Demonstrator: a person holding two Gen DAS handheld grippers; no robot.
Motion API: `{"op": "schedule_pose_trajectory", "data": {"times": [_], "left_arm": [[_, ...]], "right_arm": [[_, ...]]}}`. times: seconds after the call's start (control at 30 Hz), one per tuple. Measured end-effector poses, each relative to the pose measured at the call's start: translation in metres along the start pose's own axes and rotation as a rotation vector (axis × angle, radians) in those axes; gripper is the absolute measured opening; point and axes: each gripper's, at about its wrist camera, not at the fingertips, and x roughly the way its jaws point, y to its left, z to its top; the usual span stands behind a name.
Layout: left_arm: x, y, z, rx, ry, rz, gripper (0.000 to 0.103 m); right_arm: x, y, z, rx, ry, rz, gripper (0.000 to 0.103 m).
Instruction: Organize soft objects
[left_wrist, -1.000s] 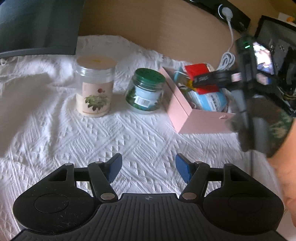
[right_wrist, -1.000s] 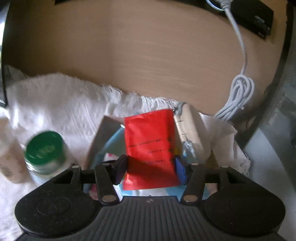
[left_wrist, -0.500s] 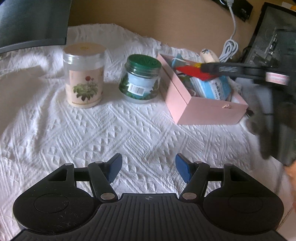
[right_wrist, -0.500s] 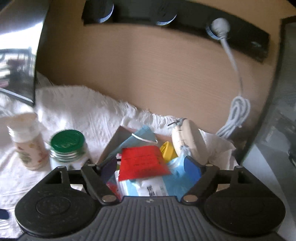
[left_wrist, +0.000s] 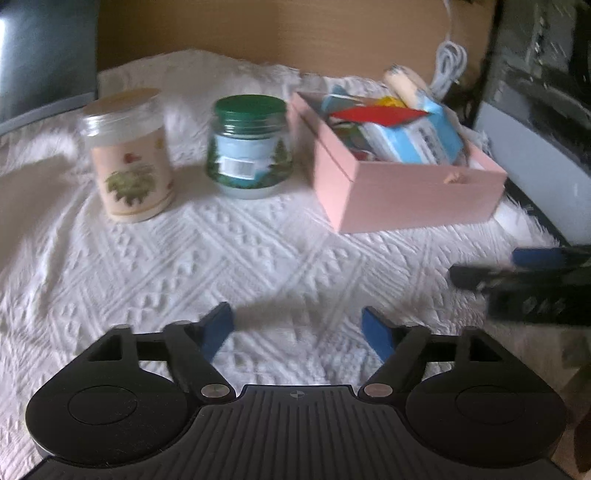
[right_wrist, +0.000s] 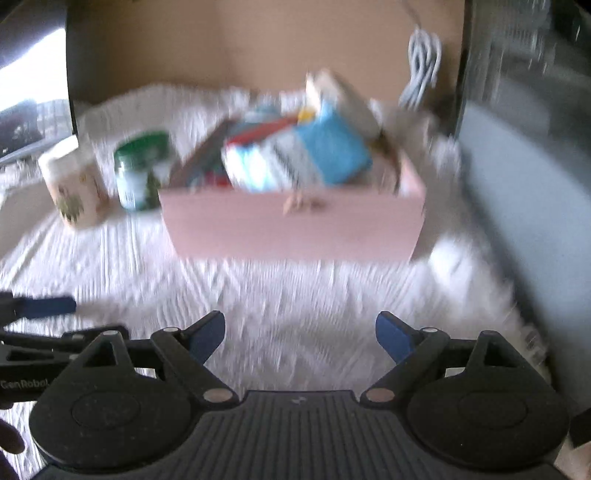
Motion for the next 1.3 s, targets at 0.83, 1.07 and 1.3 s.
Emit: {"op": "schedule_pose_trajectory", "data": {"times": [0.83,1.07,1.3], "left_arm": [[0.015,-0.011,-0.004,0.029,-0.073,0.099,0.097],[0.016,-0.010,-0.003,0.028,-0.074,0.102,0.097],[0.016,-0.010,-0.003,0.028,-0.074,0.102,0.097]], "right_arm": [[0.009,-0.012,-0.022,0.021,-0.099,-0.039,0.103],[0.009,-0.014,-0.023,0.015,-0.099,-0.029,0.103],[0.009,-0.014,-0.023,0.015,-0.099,-0.029,0.103]]}}
